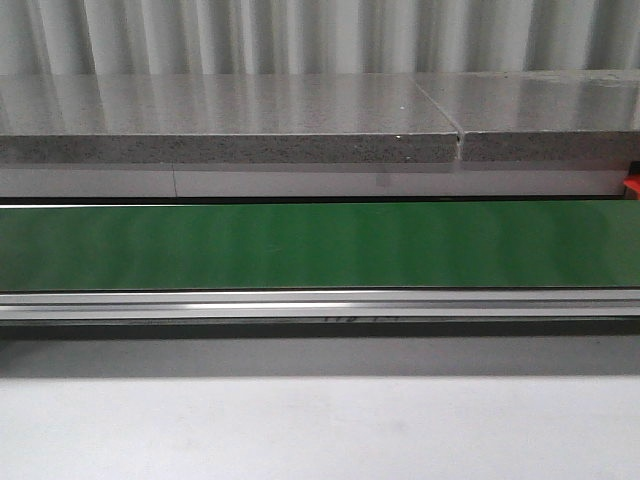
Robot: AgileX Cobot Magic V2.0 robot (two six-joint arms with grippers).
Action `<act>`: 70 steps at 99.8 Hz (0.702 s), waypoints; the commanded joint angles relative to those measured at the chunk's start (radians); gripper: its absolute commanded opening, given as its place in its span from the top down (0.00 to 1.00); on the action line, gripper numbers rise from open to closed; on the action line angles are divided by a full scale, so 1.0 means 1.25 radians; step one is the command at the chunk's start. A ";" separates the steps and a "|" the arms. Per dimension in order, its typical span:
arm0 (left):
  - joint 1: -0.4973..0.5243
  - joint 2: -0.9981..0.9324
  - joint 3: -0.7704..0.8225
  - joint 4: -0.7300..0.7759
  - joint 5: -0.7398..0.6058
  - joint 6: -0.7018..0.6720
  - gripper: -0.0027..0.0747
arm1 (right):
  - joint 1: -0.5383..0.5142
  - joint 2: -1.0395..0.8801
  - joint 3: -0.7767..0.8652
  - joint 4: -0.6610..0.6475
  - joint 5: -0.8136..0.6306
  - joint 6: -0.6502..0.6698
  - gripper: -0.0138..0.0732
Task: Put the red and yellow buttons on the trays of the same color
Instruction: 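Lower the red button onto the green belt and open the left gripper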
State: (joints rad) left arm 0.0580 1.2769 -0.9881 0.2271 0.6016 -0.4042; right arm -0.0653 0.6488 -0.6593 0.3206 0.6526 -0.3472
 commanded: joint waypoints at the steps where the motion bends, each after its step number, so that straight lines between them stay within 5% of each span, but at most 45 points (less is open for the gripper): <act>1: 0.036 -0.021 -0.026 0.011 0.000 0.001 0.24 | 0.002 -0.006 -0.020 0.005 -0.055 -0.007 0.93; 31: 0.207 0.032 0.000 0.008 0.022 0.001 0.24 | 0.002 -0.006 -0.020 0.005 -0.055 -0.007 0.93; 70: 0.257 0.155 0.005 0.007 -0.037 0.000 0.24 | 0.002 -0.006 -0.020 0.005 -0.055 -0.007 0.93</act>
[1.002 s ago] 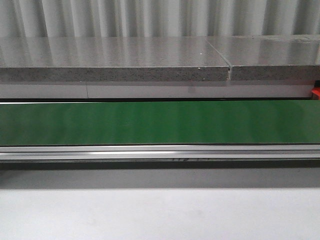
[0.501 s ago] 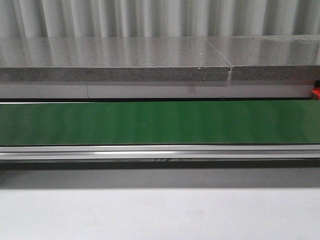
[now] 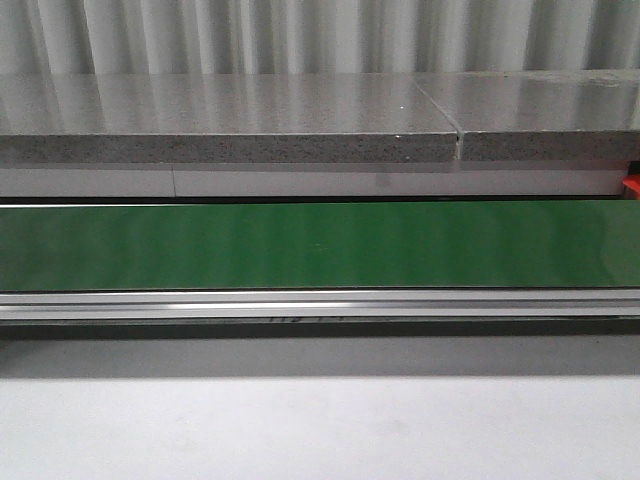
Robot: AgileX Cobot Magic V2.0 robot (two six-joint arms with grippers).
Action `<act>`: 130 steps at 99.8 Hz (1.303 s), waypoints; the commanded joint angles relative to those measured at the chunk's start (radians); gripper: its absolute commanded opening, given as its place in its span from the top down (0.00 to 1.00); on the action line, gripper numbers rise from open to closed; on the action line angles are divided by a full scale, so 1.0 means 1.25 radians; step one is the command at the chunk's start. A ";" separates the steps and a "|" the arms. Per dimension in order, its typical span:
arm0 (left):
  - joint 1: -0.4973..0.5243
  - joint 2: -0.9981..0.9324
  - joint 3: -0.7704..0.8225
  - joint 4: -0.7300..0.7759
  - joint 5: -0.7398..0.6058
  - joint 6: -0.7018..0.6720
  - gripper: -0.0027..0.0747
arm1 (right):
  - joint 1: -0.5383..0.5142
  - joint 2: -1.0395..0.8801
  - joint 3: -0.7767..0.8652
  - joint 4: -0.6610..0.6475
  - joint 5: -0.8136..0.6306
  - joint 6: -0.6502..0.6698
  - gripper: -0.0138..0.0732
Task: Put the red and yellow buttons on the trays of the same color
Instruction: 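Lower the red button onto the green belt and open the left gripper, then move the left gripper to a yellow push-button and grasp it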
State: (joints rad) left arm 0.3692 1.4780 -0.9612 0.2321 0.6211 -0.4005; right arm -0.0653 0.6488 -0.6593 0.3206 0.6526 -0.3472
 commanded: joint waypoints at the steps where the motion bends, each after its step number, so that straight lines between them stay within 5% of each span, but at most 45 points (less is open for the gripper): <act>1: 0.010 -0.002 -0.016 0.003 -0.055 -0.003 0.24 | 0.002 -0.006 -0.020 0.005 -0.055 -0.007 0.93; 110: 0.065 0.200 -0.112 0.015 -0.163 -0.003 0.24 | 0.002 -0.006 -0.020 0.005 -0.055 -0.007 0.93; 130: 0.065 0.200 -0.112 0.015 -0.136 -0.003 0.47 | 0.002 -0.006 -0.020 0.005 -0.055 -0.007 0.93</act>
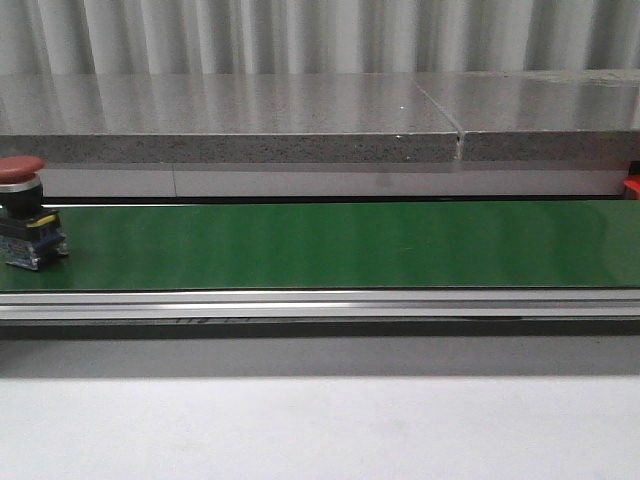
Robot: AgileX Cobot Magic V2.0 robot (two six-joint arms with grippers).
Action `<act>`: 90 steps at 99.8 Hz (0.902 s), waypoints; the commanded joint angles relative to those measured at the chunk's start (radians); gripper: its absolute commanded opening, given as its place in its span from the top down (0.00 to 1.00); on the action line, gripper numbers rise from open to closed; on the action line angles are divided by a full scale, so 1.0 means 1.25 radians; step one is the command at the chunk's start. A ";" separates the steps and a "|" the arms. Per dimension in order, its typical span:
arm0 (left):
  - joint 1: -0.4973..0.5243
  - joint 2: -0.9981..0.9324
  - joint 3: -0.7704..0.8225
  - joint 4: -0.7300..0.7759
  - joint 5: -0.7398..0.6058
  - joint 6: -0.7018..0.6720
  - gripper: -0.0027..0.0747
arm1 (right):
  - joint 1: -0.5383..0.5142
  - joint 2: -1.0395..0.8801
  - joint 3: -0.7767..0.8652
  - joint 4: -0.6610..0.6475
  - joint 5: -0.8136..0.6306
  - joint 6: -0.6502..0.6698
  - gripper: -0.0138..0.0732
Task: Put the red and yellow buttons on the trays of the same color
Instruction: 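Move the left gripper to a yellow push-button and grasp it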
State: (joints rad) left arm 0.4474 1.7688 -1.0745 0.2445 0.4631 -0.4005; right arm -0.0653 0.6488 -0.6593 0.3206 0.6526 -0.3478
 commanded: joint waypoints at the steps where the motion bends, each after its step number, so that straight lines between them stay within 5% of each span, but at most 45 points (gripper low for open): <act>1: 0.002 -0.033 -0.021 0.005 -0.010 -0.003 0.48 | 0.002 -0.006 -0.020 0.005 -0.055 -0.006 0.93; 18: 0.002 -0.043 -0.021 0.005 0.014 -0.003 0.77 | 0.002 -0.006 -0.020 0.005 -0.055 -0.006 0.93; 37: 0.002 -0.116 -0.021 -0.006 0.012 -0.003 0.96 | 0.002 -0.006 -0.020 0.005 -0.055 -0.006 0.93; 62: -0.039 -0.265 -0.021 -0.030 0.030 -0.003 0.98 | 0.002 -0.006 -0.020 0.005 -0.055 -0.006 0.93; 90: -0.196 -0.368 -0.021 -0.030 0.062 0.021 0.98 | 0.002 -0.006 -0.020 0.005 -0.055 -0.006 0.93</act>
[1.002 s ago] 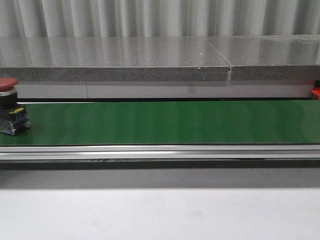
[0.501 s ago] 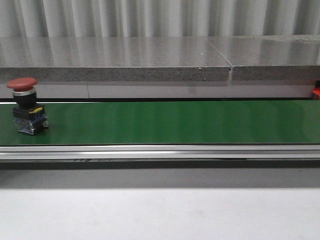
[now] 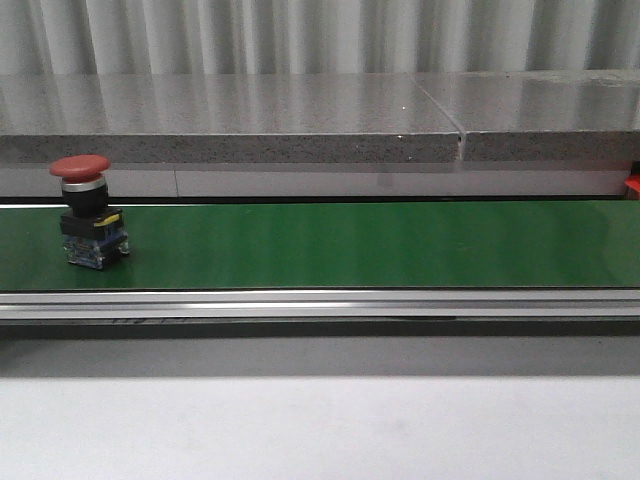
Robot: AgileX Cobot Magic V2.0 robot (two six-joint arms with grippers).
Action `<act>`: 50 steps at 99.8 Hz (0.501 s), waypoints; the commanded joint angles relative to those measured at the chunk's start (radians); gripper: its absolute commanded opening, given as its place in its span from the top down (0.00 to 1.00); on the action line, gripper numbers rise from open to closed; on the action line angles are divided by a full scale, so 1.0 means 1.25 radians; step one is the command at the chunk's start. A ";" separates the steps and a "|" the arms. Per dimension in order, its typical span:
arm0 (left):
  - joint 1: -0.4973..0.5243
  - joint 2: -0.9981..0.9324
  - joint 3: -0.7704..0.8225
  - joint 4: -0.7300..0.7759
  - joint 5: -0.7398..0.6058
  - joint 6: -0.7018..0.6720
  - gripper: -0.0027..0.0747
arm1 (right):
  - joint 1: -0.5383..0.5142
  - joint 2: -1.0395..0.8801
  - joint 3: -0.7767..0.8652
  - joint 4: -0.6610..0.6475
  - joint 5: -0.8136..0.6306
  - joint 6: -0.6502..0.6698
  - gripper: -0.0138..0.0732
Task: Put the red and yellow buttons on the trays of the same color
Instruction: 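Move the left gripper to a yellow push-button and grasp it, then carry the yellow button onto the belt and open the left gripper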
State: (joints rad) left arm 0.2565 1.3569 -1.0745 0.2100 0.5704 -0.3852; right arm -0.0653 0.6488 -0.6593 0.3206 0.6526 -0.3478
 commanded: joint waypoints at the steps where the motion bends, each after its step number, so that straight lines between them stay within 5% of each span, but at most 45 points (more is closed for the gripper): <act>1: -0.052 -0.039 -0.021 -0.003 -0.024 0.009 0.98 | 0.002 -0.006 -0.020 0.005 -0.055 -0.006 0.93; 24: -0.176 -0.037 -0.006 -0.004 -0.029 0.010 0.98 | 0.002 -0.006 -0.020 0.005 -0.055 -0.006 0.93; 50: -0.205 -0.037 0.021 -0.006 -0.016 0.011 0.98 | 0.002 -0.006 -0.020 0.005 -0.055 -0.006 0.93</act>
State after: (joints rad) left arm 0.0092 1.3416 -1.0347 0.2037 0.5982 -0.3702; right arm -0.0653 0.6488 -0.6593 0.3206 0.6526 -0.3478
